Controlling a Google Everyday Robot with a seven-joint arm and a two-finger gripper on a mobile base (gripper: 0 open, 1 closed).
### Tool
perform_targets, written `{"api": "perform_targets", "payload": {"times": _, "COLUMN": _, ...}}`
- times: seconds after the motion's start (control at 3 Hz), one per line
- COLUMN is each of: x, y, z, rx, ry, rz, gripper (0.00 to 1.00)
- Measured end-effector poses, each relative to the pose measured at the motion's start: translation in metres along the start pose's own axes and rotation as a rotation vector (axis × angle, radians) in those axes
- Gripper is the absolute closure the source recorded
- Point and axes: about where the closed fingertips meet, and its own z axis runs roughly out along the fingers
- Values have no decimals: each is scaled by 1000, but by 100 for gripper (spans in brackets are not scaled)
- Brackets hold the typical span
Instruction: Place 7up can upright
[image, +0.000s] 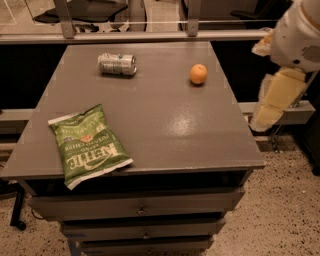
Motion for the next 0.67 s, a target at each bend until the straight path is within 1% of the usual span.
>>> {"api": "perform_targets", "payload": {"times": 0.67, "x": -126, "y": -72, "z": 42, "rx": 37, "ry": -193, "rz": -69, "gripper": 0}}
